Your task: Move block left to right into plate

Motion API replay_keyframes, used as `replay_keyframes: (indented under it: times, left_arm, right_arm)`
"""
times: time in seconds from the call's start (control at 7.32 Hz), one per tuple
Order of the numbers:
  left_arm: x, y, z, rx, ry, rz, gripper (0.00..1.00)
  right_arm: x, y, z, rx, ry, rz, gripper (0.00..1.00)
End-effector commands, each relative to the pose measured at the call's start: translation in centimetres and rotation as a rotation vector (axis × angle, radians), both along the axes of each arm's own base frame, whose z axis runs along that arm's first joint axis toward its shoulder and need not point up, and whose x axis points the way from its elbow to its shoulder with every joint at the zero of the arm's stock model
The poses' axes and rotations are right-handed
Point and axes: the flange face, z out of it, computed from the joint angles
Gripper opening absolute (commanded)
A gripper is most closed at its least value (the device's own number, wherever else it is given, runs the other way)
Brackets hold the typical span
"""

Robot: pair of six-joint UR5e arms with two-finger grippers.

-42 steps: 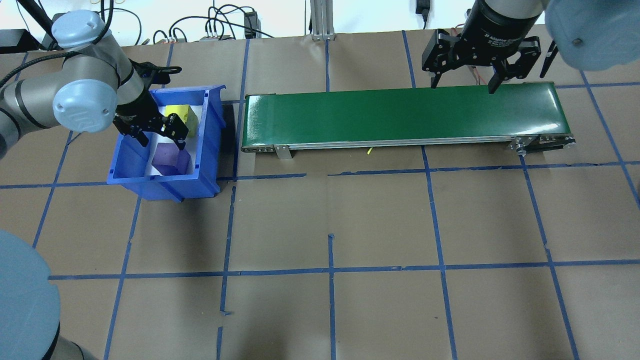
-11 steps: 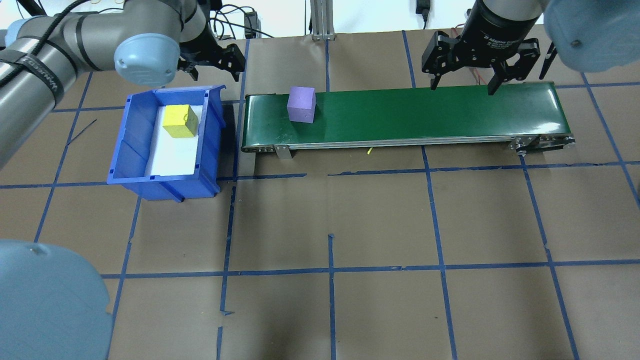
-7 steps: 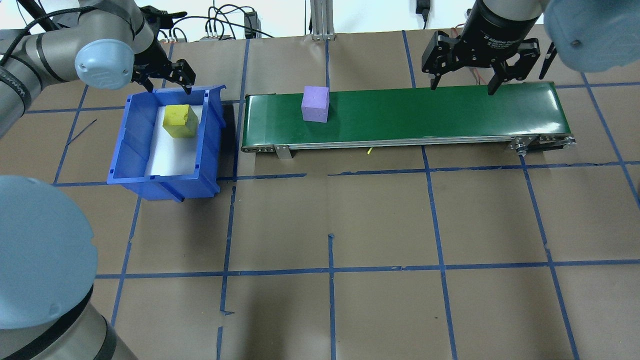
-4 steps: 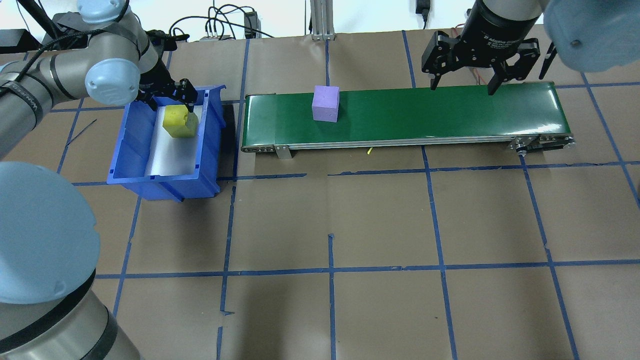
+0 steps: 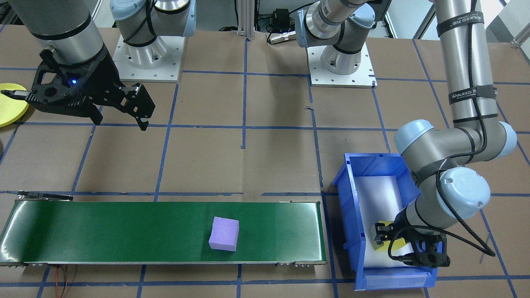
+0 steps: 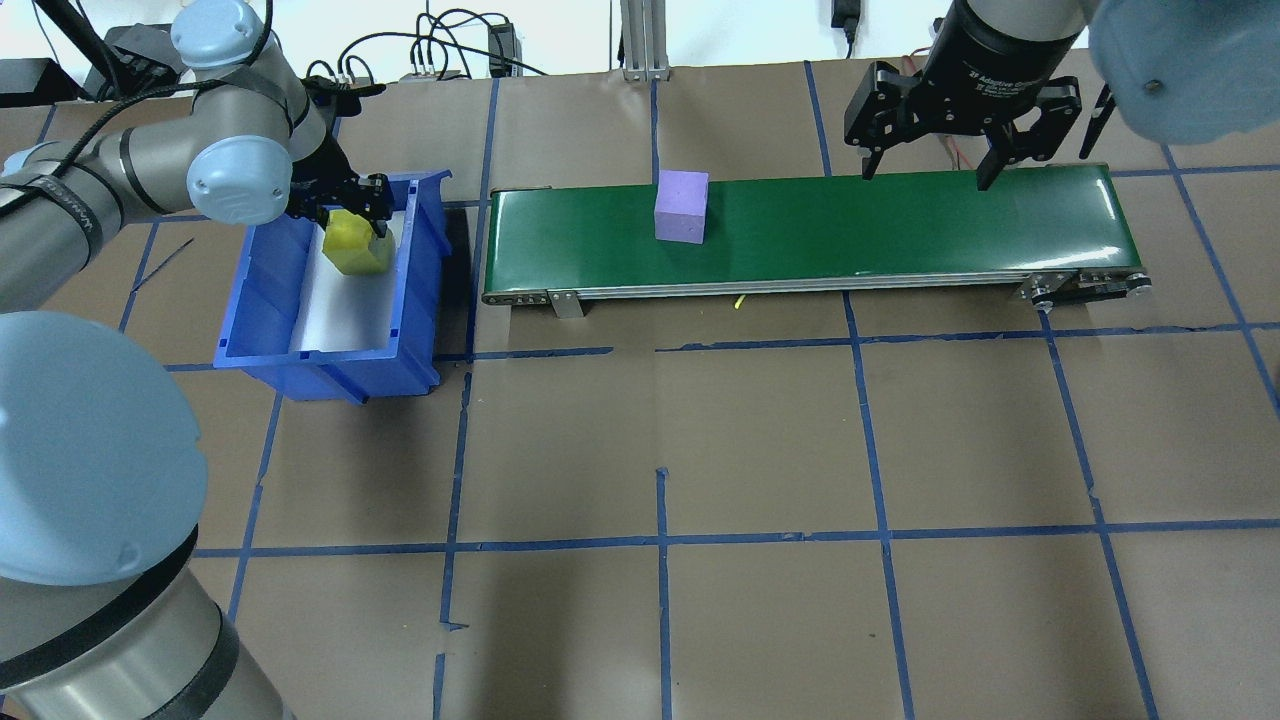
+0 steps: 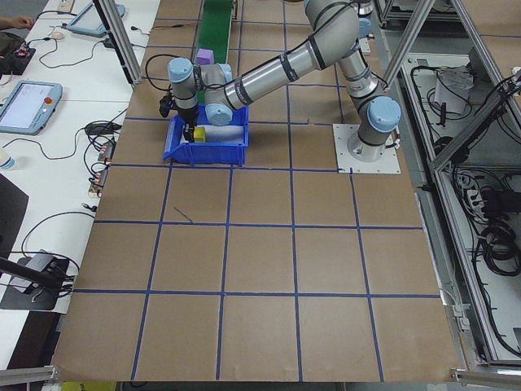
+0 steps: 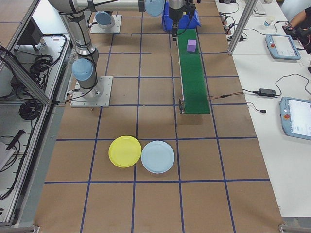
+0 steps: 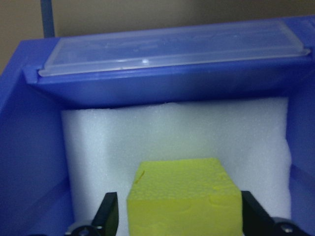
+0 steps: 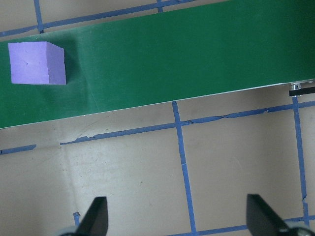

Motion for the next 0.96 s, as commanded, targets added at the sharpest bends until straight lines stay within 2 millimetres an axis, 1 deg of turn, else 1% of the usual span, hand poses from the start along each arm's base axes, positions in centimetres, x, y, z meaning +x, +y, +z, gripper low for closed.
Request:
replay_keyframes:
  times: [0.0,0.14,0.27,0.41,0.55,0.68,0.82]
  left_arm:
    - [0.6,1.6,5.9,-0.007,-0.055,0.005,0.15]
    - [0.5,2.7,9.1,0.007,-0.062,0.014,0.15]
    - [-0.5,3.2,11.4,0.0,-0.059,0.027,0.15]
    - [-2.2,3.8,12.3,0.009,-0.05,0.068,0.15]
    - [-5.6,4.5,13.8,-0.017,-0.04,0.089,0.15]
    - [-9.9,5.0,15.3,-0.063,-0.033,0.078,0.15]
    - [-13.6,5.0,16.4,-0.096,-0.015,0.081,0.15]
  right_arm:
    - [-0.8,-0.3,0.3,-0.007,0.002,-0.004,1.0]
    - [-1.1,-0.5,1.1,-0.024,0.003,0.001,1.0]
    - [-1.2,-0.6,1.5,-0.028,0.004,0.001,1.0]
    - [-1.2,-0.6,1.5,-0.03,0.004,0.001,1.0]
    - [-1.2,-0.6,1.5,-0.03,0.004,0.001,1.0]
    - [-1.2,-0.6,1.4,-0.027,0.004,0.001,1.0]
    - [-1.2,-0.6,1.4,-0.027,0.005,0.001,1.0]
